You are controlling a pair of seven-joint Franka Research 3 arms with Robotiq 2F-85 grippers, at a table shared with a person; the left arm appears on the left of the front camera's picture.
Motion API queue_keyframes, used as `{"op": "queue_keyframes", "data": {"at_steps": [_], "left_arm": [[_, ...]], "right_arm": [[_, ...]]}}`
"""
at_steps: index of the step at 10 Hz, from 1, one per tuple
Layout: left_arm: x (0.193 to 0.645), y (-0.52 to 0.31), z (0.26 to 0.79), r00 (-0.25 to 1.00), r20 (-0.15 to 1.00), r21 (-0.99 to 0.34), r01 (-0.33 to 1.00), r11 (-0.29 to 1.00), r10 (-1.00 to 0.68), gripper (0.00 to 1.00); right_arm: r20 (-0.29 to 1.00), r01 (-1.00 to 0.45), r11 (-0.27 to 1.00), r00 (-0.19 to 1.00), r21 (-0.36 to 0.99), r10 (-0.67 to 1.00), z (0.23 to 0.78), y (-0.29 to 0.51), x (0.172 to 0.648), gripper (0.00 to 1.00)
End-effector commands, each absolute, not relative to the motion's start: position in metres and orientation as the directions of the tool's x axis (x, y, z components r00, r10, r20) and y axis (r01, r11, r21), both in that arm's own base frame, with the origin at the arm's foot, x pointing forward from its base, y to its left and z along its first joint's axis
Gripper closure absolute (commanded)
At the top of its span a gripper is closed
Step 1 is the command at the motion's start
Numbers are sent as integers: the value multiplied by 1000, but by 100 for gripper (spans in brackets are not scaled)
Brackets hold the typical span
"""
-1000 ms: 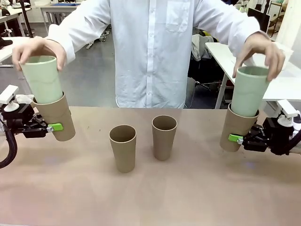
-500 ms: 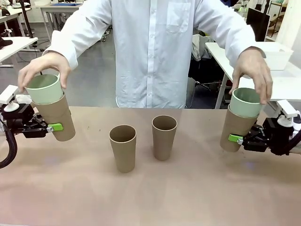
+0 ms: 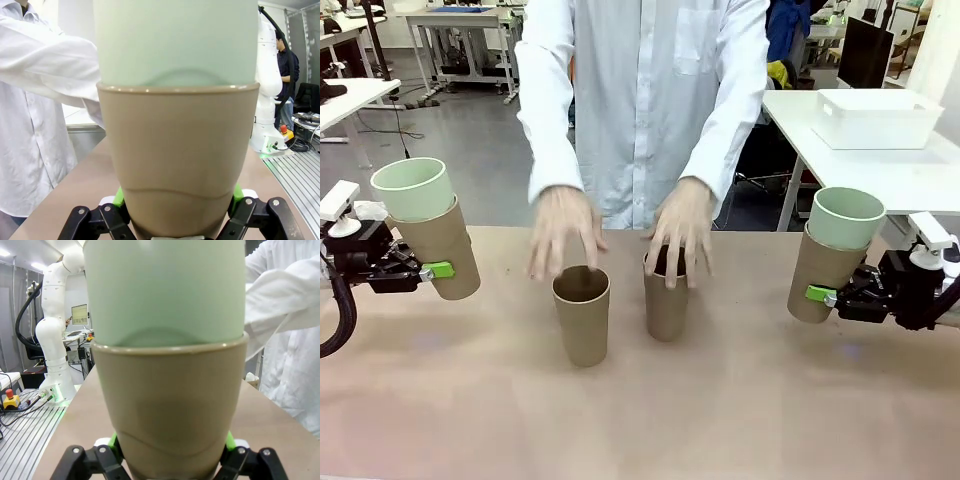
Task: Stack the cups and store them in the basket.
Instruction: Place the stack of Reusable plastic cups into the Pantry Basket.
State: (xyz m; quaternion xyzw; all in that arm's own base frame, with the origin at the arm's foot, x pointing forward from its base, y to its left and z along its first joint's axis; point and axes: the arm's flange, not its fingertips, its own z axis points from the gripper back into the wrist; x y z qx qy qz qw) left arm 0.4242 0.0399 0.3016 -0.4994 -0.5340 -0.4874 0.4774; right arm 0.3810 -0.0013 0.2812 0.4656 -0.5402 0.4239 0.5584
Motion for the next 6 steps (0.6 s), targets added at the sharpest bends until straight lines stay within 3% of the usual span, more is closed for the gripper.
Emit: {"op": "queue_keyframes", "data": {"at_steps": [1,6], "left_arm": [[425,39,305,-55,996,54,998,23,70,16],[425,39,305,-55,996,54,998,23,70,16]], "right_arm": [[998,-975,212,57,61,-27,286,0,383,16],[998,-975,212,57,61,-27,286,0,383,16]]}}
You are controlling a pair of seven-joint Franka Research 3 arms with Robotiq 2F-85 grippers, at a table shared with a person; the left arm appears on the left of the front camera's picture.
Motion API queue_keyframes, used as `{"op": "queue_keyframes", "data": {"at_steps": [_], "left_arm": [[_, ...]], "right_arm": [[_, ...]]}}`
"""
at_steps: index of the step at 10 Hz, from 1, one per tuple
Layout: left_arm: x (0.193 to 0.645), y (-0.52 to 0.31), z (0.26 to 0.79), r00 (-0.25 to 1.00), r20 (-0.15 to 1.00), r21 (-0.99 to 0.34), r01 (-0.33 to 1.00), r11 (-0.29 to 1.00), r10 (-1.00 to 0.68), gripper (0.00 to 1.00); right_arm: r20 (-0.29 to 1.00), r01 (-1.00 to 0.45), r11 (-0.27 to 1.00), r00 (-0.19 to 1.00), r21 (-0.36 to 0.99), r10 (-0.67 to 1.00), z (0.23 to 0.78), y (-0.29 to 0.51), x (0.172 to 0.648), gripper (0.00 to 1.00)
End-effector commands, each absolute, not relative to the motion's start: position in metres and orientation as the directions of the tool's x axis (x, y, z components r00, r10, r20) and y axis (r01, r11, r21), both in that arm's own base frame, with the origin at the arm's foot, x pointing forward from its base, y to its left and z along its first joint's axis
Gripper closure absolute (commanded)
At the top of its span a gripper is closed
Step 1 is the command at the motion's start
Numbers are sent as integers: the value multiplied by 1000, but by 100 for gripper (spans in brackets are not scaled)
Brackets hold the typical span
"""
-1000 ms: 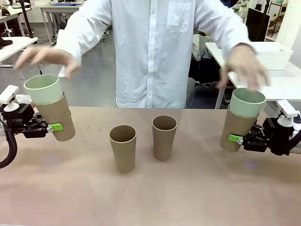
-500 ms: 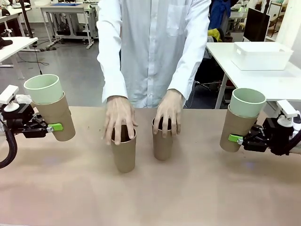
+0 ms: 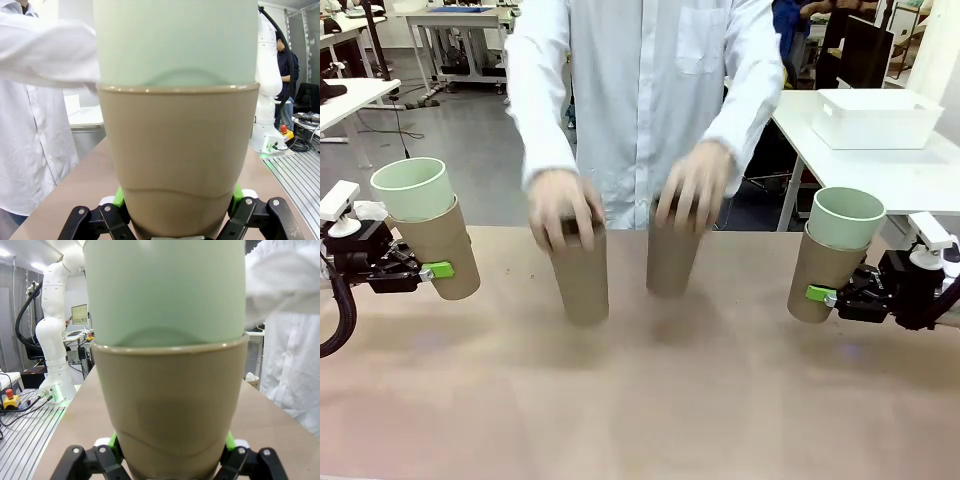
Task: Stack the cups and store them in the basket.
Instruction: Place the stack of Reusable plastic cups into the Pantry Basket.
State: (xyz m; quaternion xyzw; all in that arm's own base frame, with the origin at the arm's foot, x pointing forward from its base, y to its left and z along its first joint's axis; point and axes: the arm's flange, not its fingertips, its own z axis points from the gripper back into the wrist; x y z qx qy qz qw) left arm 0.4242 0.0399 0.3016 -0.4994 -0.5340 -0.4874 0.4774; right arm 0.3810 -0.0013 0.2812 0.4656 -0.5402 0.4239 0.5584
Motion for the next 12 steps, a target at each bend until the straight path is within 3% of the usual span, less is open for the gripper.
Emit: {"op": "queue_keyframes", "data": {"at_steps": [1,12], "left_arm": [[425,39,305,-55,996,54,998,23,70,16],[425,39,305,-55,996,54,998,23,70,16]], "right_arm": [[998,-975,212,57,61,-27,286,0,383,16],[998,-975,212,57,61,-27,286,0,383,16]]}}
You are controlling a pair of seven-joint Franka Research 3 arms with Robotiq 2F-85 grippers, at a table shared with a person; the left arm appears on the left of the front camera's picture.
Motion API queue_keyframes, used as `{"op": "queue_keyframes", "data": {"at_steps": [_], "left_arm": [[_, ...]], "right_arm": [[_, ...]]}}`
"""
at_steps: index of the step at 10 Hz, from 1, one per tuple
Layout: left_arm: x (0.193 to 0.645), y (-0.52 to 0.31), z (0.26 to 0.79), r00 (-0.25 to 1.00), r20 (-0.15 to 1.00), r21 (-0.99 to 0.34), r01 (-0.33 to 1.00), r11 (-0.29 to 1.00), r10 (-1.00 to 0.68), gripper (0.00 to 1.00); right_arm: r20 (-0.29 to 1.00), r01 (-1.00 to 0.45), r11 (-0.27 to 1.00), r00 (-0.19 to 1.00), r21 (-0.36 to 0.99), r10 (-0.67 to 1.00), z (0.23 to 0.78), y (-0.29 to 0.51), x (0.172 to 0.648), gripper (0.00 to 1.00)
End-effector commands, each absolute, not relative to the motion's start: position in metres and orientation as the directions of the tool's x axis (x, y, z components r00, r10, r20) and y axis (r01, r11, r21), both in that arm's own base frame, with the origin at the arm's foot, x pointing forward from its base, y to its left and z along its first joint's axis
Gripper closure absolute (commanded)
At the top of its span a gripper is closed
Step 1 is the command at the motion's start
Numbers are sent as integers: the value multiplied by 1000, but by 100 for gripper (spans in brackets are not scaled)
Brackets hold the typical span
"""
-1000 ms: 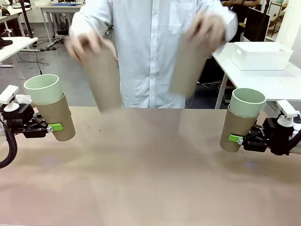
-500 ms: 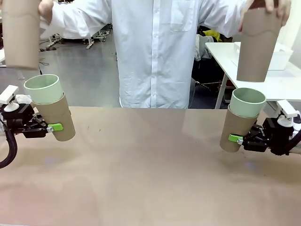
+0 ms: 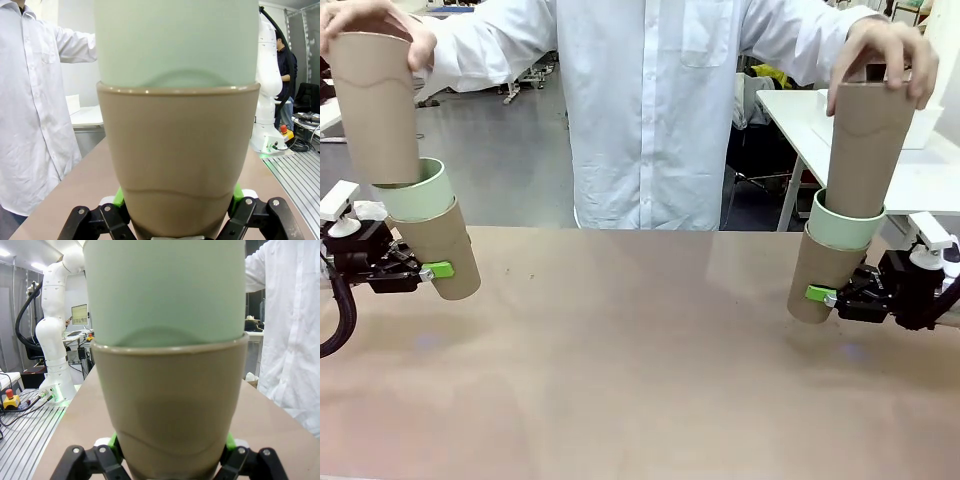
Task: Stack the cups and store them in the basket.
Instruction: Place the stack of Reusable plastic cups into the Pantry Basket.
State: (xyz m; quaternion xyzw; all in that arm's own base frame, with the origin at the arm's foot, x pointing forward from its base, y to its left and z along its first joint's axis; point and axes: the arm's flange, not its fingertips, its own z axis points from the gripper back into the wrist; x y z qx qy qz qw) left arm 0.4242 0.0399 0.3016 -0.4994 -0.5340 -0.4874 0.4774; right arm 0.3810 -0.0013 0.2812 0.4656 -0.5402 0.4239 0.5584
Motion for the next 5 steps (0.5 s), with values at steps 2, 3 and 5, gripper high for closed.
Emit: {"op": "queue_keyframes", "data": {"at_steps": [2,3,5], "left_arm": [[425,39,305,-55,996,54,998,23,70,16],[425,39,305,-55,996,54,998,23,70,16],[425,39,305,-55,996,54,998,23,70,16]], "right_arm": [[998,-975,212,57,61,-27,286,0,383,16],[998,-975,212,57,61,-27,286,0,383,16],[998,-975,212,57,61,-27,286,0,383,16]]}}
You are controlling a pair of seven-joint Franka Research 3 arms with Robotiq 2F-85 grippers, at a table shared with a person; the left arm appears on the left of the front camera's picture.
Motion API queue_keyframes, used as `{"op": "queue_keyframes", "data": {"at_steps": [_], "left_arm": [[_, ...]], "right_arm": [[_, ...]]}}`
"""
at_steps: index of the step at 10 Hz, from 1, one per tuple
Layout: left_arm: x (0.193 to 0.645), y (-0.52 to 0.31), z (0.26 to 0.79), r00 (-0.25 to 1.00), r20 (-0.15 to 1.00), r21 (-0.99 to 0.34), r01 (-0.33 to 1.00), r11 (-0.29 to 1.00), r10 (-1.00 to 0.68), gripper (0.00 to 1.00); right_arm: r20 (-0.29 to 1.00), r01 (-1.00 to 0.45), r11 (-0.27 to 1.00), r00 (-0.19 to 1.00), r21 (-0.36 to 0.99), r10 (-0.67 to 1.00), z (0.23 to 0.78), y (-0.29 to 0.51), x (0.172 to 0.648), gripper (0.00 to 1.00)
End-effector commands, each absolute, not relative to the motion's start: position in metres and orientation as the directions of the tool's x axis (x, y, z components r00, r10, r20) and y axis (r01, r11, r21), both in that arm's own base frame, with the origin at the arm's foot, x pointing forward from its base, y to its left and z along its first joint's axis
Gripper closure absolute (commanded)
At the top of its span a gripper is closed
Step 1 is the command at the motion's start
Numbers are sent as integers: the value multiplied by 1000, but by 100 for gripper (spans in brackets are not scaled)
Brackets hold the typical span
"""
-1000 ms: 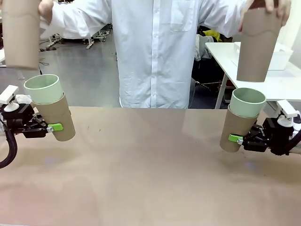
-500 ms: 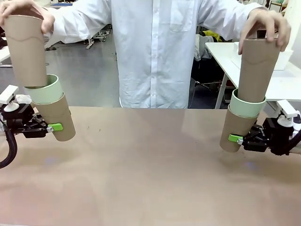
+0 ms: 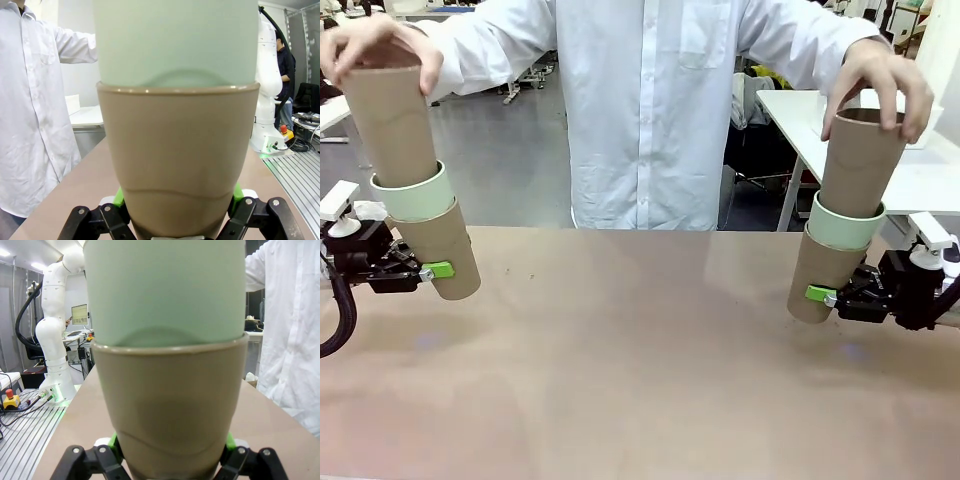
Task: Stack the cups and store them in the basket.
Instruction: Place the stack of Reusable plastic cups into the Pantry Basket.
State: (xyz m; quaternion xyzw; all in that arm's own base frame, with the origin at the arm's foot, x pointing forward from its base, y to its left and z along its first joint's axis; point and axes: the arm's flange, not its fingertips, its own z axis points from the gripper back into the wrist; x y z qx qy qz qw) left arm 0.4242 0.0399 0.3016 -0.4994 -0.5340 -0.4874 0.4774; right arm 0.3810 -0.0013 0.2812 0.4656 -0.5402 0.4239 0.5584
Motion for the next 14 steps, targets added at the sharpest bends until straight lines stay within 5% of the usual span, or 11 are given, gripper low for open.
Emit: {"op": "queue_keyframes", "data": {"at_steps": [1,14], "left_arm": [[425,39,305,-55,996,54,998,23,70,16],[425,39,305,-55,996,54,998,23,70,16]], "right_arm": [[998,-975,212,57,61,-27,286,0,383,16],[998,-975,212,57,61,-27,286,0,383,16]]}}
